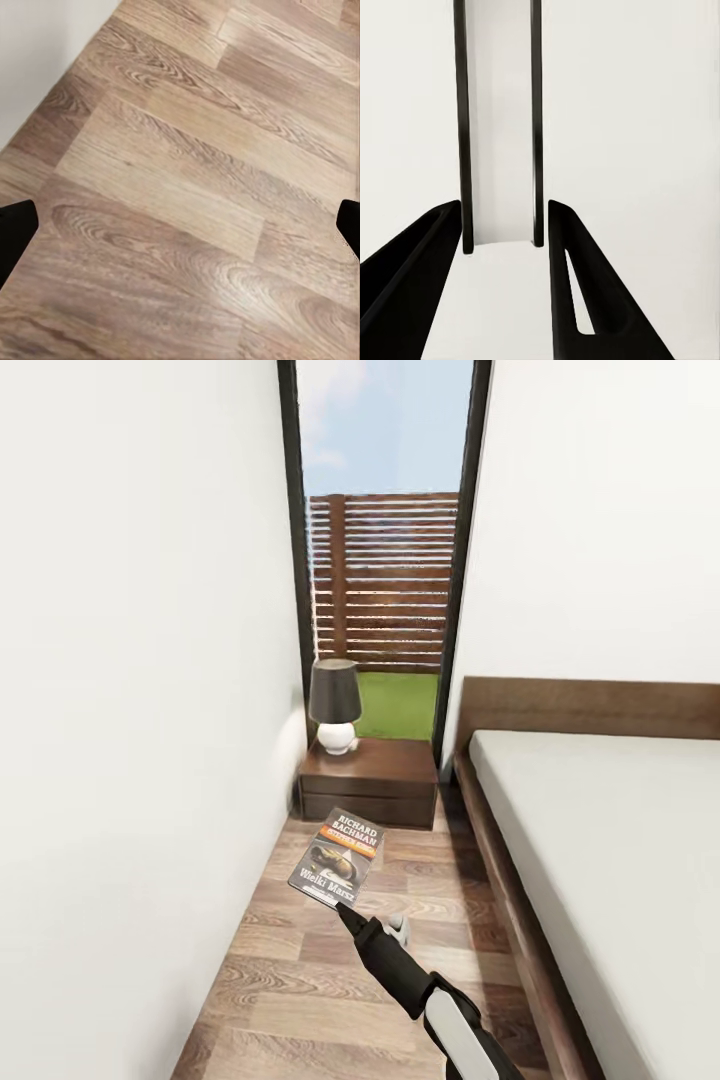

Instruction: In the bedroom, move the book from the bed onto either nightstand, and place the two sandals side by side next to the bed.

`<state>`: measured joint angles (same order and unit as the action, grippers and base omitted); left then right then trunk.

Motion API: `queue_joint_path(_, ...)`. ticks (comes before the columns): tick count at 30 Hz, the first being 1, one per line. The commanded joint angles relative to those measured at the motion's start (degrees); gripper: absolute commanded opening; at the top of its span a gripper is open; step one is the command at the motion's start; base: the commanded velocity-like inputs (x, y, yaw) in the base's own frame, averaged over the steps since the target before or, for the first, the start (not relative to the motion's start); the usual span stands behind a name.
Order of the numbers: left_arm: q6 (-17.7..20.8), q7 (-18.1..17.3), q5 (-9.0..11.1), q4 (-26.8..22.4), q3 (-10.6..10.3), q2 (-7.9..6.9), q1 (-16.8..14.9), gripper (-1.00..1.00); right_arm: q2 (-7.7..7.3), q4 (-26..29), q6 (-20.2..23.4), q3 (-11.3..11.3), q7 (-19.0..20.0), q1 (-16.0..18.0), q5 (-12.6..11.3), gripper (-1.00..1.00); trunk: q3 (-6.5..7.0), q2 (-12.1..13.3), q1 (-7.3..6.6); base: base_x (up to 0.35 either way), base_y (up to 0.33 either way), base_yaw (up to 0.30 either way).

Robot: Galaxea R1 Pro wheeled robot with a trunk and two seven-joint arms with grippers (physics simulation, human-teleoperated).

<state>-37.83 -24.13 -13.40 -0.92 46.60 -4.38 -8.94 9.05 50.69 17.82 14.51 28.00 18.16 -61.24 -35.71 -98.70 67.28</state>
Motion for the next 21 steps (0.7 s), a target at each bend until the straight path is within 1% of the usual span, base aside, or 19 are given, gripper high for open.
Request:
queue_joint_path(1,-0.1,-0.2,-0.4,0.0,0.5,-0.04,0.0,1.0,0.01,0.0,0.5,0.0,0.1,0.0,-0.8,-1.0,-0.06,0.0,0.02,0.239,-0.031,0.0)
queue_joint_path(21,-0.1,-0.2,-0.4,0.0,0.5,-0.18,0.0,1.0,0.01,0.0,0.5,0.0,0.6,0.0,-0.8,-1.0,-0.06,0.0,0.02,0.239,-0.005,-0.001)
